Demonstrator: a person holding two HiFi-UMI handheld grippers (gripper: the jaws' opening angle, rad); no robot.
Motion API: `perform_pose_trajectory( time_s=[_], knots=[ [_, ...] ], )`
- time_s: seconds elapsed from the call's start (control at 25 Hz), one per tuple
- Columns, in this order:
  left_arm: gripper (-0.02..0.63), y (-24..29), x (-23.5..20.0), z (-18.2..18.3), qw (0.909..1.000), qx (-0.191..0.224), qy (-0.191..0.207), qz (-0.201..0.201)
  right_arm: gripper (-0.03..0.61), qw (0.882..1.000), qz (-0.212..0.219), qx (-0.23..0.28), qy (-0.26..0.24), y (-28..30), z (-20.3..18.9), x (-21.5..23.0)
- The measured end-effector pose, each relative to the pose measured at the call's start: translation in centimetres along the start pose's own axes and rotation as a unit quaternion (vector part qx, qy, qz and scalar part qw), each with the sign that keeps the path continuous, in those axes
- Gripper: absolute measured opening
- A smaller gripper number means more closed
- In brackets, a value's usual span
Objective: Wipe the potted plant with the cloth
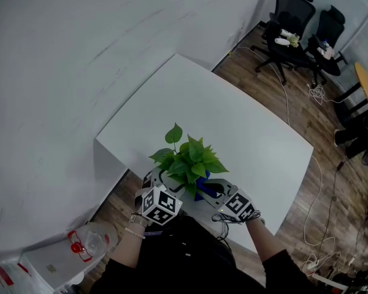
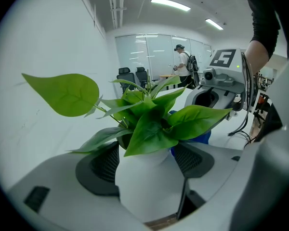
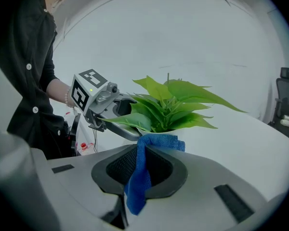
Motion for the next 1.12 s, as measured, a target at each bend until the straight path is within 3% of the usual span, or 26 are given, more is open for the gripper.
perform_pose_trajectory(
  time_s=[0.32, 0.68, 0.88, 1.12],
  knots=[
    [0.370, 0.0, -0.1, -0.1, 1.0000, 0.002, 0.003, 0.000, 0.075, 0.999, -0.031, -0.013, -0.015, -1.1, 0.0, 5.2],
    [0.370, 0.1, -0.1, -0.1, 0.9999, 0.001, 0.009, -0.005, 0.075, 0.993, -0.070, -0.050, -0.084, -2.7, 3.3, 14.7],
    [0.370, 0.1, -0.1, 0.0, 0.9999, -0.001, 0.012, -0.005, 0.075, 0.987, -0.028, -0.079, -0.135, -1.4, 6.4, 16.3],
    [0.370, 0.1, 0.0, 0.0, 0.9999, -0.002, 0.010, -0.002, 0.075, 0.962, 0.036, -0.141, -0.230, 2.9, 7.4, 14.3]
  ],
)
Point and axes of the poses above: the fingertips, and each gripper's own axes: y forward along the fingers, x to its right, z out of its top, the point moved 3 cm from there along -y, backward along the fingers, and after that the axes turned 10 degrees about -x, right-handed, at the moved point
